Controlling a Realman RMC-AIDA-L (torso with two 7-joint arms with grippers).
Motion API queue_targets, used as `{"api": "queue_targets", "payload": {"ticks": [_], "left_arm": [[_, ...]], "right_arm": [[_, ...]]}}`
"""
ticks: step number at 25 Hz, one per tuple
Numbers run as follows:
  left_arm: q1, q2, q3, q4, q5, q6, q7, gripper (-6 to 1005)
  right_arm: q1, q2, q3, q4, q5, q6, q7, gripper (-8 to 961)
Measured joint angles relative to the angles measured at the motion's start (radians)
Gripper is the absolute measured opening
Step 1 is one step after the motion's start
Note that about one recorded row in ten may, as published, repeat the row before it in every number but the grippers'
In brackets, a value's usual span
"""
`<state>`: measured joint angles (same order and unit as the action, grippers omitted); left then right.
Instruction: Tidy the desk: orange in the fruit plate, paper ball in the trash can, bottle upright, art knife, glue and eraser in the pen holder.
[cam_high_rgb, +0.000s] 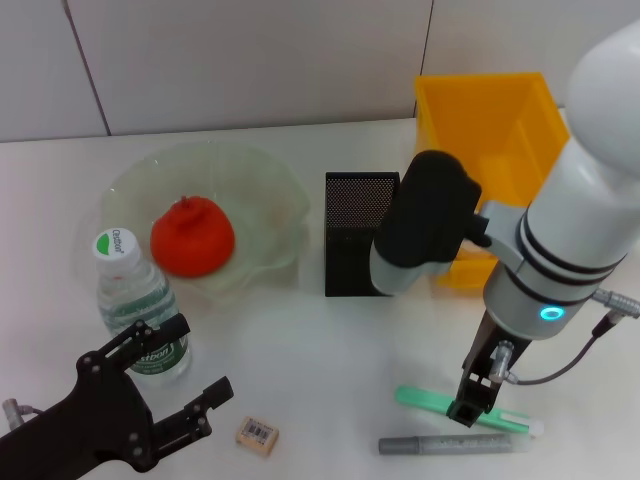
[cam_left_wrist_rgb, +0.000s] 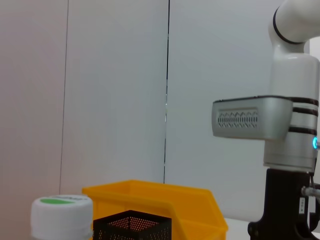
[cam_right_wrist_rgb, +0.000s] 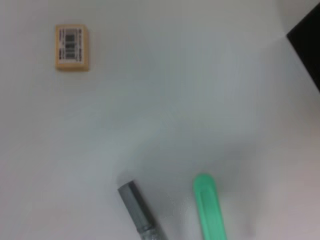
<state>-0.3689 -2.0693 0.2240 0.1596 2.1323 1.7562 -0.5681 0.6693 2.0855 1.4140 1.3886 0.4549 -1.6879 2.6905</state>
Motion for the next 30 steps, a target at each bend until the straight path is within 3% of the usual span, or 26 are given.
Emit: {"api": "queue_targets", "payload": {"ticks": [7,21,27,30], "left_arm": [[0.001,0.000,0.000,0.000,0.000,0.000,-0.002,800],[-0.002,0.000,0.000,0.000,0.000,0.000,-0.008,800],[-0.002,0.000,0.000,0.000,0.000,0.000,-0.009,800],[-0.002,0.000,0.000,0.000,0.000,0.000,-0.009,800]], "right_arm": [[0.005,-0.001,-0.062,-0.020,0.000,0.032,-0.010,574],[0.001,0.000,-0.064,-0.029,0.009,0.056,-0.047,556],[0.000,0.001,-0.064,-0.048,0.011,0.072,-0.049,452],[0.000,0.001,-0.064,-0.058,0.012,0.078,-0.050,453]]}}
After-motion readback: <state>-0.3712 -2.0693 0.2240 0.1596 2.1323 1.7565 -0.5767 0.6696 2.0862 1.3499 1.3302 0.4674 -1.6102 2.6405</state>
